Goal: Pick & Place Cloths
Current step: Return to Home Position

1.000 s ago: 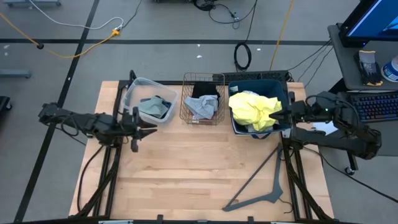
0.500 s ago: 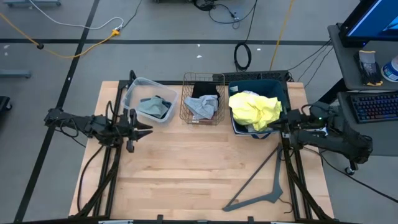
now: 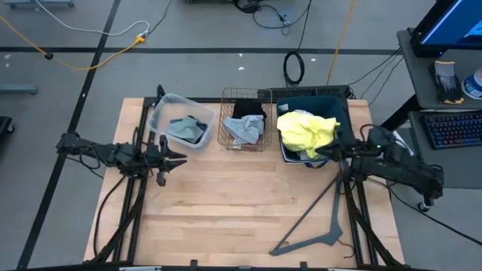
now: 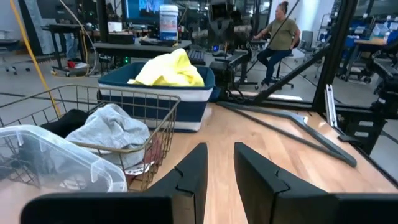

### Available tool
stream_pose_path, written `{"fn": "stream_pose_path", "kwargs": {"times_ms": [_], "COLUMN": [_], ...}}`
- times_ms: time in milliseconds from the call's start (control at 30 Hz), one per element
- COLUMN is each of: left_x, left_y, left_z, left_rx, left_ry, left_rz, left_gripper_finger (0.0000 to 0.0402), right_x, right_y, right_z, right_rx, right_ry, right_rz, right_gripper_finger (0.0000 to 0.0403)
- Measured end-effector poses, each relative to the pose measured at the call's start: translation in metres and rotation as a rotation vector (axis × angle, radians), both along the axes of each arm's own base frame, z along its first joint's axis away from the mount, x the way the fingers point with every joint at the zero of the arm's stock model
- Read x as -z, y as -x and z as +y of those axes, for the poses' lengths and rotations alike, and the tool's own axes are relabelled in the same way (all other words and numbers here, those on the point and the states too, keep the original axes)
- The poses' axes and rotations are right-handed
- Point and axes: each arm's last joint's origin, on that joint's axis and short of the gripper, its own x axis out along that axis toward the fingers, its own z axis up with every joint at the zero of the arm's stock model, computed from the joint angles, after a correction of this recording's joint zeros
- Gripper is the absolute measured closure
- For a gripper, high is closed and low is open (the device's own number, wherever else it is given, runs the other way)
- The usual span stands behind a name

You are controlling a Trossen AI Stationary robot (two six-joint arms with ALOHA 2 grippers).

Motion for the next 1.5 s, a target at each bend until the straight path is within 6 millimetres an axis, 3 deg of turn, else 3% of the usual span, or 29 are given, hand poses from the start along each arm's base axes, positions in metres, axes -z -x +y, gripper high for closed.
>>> {"fn": "stream_pose_path", "kwargs": {"times_ms": [167, 333, 767, 1200, 1500], "left_x": [-0.001, -0.001, 0.000, 0.004, 0.015], "left_y": [0.001, 0.001, 0.001, 0.001, -0.001], "left_z": [0.000, 0.000, 0.001, 0.000, -0.001], "left_rx": [-0.001, -0.003, -0.027, 0.019, 0.020], "left_ry": [0.008, -0.004, -0.064, -0.110, -0.073], "left_rz": [-0.012, -0.012, -0.004, 0.039, 0.060], "left_gripper_finger": [0.0321, 0.0321, 0.0321, 0.0321, 0.0321], "right_x": [0.031, 0.049, 0.051, 0.082, 0.085], "right_y": [-0.018, -0.024, -0.027, -0.034, -0.035], "right_z": [-0.004, 0.001, 0.019, 0.025, 0.025], "right_rx": [-0.061, -0.122, -0.197, -0.256, -0.263], "right_ry": [-0.064, -0.091, 0.066, 0.188, 0.245], "right_rz": [0.015, 0.051, 0.050, 0.048, 0.037], "right_gripper_finger": [0.0403, 0.0403, 0.0403, 0.0403, 0.0403]}}
